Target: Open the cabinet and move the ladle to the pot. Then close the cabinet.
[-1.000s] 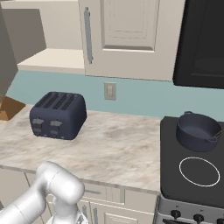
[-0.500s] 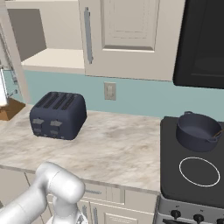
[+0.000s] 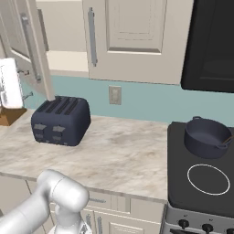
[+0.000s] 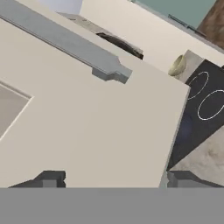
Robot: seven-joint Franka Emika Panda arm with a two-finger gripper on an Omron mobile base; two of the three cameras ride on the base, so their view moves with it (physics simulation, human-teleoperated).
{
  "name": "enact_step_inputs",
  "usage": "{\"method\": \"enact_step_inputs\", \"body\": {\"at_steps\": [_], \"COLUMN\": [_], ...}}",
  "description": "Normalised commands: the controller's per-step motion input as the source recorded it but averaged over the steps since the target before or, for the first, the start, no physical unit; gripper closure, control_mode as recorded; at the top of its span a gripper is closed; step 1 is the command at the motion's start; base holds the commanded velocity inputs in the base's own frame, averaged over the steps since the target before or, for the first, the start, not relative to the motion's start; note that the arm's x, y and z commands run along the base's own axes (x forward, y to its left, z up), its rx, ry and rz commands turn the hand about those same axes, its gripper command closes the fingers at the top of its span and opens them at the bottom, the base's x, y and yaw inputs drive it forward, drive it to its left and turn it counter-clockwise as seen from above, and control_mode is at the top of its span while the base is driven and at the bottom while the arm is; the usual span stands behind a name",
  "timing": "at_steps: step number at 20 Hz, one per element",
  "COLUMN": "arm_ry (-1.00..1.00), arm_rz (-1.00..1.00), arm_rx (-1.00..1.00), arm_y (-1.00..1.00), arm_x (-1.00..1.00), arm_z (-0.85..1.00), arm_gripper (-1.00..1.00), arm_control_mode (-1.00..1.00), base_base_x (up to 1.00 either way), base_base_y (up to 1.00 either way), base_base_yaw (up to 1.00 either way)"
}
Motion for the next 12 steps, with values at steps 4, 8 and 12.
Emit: {"method": "enact_step_inputs", "body": {"at_steps": [4, 8, 12], "arm_ry": [-0.1, -0.12, -0.22], "arm_rz": [0.0, 0.01, 0.03], "arm_rx": [0.08, 0.08, 0.1], "arm_y": [-0.27, -0.21, -0.14], "arm_x": [0.98, 0.86, 0.72], "arm_z": [0.0, -0.26, -0.62], "arm_gripper": [-1.0, -1.0, -1.0], "arm_control_mode": [-1.0, -1.0, -1.0], "base_base_x": [0.0, 0.0, 0.0], "base_base_y": [0.0, 0.0, 0.0], "base_base_yaw": [0.0, 0.0, 0.0]}}
